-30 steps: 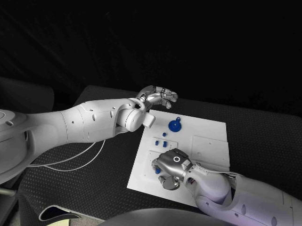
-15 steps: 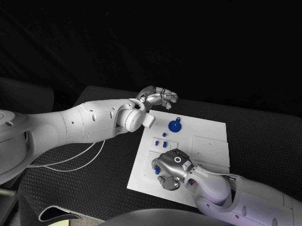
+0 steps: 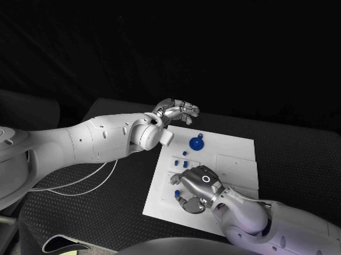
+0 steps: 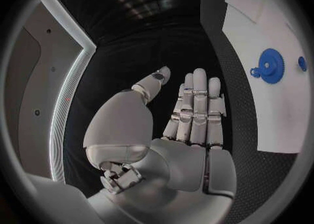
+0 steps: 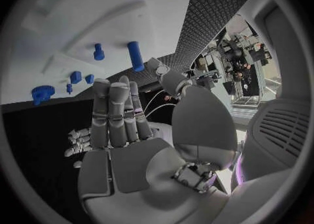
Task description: Assemble the parts on the task board
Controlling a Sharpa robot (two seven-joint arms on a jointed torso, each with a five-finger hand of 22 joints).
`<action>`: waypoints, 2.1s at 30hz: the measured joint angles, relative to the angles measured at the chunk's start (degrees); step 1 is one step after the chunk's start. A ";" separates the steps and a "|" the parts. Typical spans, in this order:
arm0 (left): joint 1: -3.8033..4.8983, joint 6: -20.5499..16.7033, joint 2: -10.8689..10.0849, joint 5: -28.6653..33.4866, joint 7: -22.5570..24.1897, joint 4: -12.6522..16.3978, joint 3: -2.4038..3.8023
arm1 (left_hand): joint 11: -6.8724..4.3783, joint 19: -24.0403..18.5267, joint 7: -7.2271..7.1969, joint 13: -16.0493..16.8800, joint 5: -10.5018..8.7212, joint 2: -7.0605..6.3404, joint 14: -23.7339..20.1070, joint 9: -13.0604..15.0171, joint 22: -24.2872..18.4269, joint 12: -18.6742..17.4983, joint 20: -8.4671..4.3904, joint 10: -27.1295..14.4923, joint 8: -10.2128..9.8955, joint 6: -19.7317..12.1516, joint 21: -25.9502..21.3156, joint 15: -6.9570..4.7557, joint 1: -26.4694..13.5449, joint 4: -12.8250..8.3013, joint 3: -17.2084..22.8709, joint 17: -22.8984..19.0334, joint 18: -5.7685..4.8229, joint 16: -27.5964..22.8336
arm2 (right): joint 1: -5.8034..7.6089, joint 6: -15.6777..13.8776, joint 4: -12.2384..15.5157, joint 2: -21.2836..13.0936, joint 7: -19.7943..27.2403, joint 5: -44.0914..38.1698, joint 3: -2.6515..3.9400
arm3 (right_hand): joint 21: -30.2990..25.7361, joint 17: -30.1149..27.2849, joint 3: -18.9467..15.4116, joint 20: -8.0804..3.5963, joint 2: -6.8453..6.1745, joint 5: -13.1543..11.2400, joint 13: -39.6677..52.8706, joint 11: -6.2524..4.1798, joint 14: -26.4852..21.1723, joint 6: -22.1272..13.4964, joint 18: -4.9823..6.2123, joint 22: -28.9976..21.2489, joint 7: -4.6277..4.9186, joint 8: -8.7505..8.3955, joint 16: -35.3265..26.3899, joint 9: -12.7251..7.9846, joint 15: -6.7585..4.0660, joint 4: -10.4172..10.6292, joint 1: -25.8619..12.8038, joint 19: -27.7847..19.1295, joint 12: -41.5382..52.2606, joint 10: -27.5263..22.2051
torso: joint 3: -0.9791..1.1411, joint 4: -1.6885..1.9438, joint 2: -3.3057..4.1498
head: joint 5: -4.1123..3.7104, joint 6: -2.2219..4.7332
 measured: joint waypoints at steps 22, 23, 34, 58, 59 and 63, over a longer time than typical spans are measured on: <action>-0.01 0.13 -1.27 0.05 -0.06 -0.84 -0.11 | -0.01 0.00 0.00 0.00 -0.23 -0.30 0.00 0.01 0.06 0.00 0.00 0.01 0.23 0.00 0.00 0.00 -0.30 0.14 -0.14 0.19 0.00 0.00 | 11.49 4.95 5.62 -17.44 3.73 39.26 5.09 | 0.80 -0.90 -6.38 -0.83 0.81 1.34 5.17 -3.64 1.25 1.72 0.17 0.00 -1.01 1.20 2.22 0.60 -3.09 5.93 -6.37 1.11 8.72 9.66 | 0.19 -0.34 -0.08 | -4.10 3.10; -0.01 0.13 -1.29 0.05 -0.06 -0.88 -0.14 | -0.01 0.00 0.00 0.00 -0.23 -0.30 0.00 0.00 0.10 0.00 0.00 0.01 0.23 0.00 0.00 0.00 -0.30 0.14 -0.14 0.19 0.00 0.00 | 11.81 5.98 5.21 -18.06 3.36 41.17 5.08 | 0.79 -0.90 -6.59 -0.92 0.81 1.33 6.49 -4.01 1.30 2.01 0.18 0.00 -1.20 1.48 2.22 0.79 -3.41 6.13 -6.37 1.20 10.25 10.25 | 0.20 -0.38 -0.09 | -4.44 3.21; -0.24 0.28 -1.87 0.07 -0.02 -0.74 -1.05 | -0.02 -0.01 0.00 0.00 -0.23 -0.11 0.00 0.01 0.14 0.00 0.01 0.02 0.23 0.00 0.00 0.00 -0.50 0.28 -0.28 0.24 0.00 0.00 | 12.14 21.84 5.62 -23.94 -8.55 52.98 4.42 | 4.50 6.18 -6.11 -2.97 4.73 0.00 47.49 -6.86 2.43 2.22 1.49 0.00 -3.86 2.34 12.49 5.30 -6.10 12.34 -9.53 4.72 56.80 0.33 | 0.52 -0.75 -0.34 | -9.11 3.95; -0.82 0.64 -2.02 0.09 0.45 0.21 -1.15 | 0.00 -0.01 -0.14 -0.09 -0.46 -0.72 0.00 -0.04 0.42 -0.04 0.01 0.00 0.46 -0.13 -0.45 0.00 -2.03 1.28 -0.87 0.54 0.00 -0.53 | 10.05 24.39 7.84 -22.39 -21.04 57.70 -1.55 | 6.89 8.57 -6.14 -3.71 4.77 0.00 53.16 -6.96 1.90 2.68 0.97 0.00 -4.32 2.45 14.59 7.03 -6.22 15.02 -15.54 4.58 62.09 -0.20 | 0.74 -1.26 -0.74 | -12.28 2.14; -0.83 0.69 -2.07 0.09 0.51 0.32 -1.15 | 0.17 -0.01 -0.21 -0.13 -0.65 -1.00 0.00 -0.08 0.45 -0.26 0.01 -0.17 0.46 -0.21 -0.53 0.00 -2.36 1.60 -0.97 0.55 0.00 -0.76 | 10.00 24.01 7.83 -22.03 -21.16 57.55 -1.55 | 7.09 8.63 -6.16 -3.72 4.47 0.00 53.23 -6.97 1.90 2.59 0.97 0.00 -4.24 2.30 14.59 7.03 -6.22 15.29 -15.84 4.59 62.09 -0.21 | 0.74 -1.26 -0.74 | -12.28 2.09; -0.83 0.88 -2.12 0.09 0.69 0.64 -1.15 | 0.32 -0.07 -0.10 -0.26 -2.00 -1.97 -0.54 -0.18 0.61 -0.53 0.07 -0.50 0.68 -0.32 -0.91 0.53 -4.20 2.77 -1.45 0.64 0.00 -1.62 | 9.86 23.07 7.39 -20.74 -21.45 56.94 -1.55 | 7.17 8.73 -5.92 -3.93 3.73 0.00 53.41 -6.95 1.91 2.50 0.92 0.00 -4.15 2.10 14.81 7.05 -6.22 15.73 -16.58 4.51 62.14 -0.34 | 0.73 -1.22 -0.73 | -12.23 1.88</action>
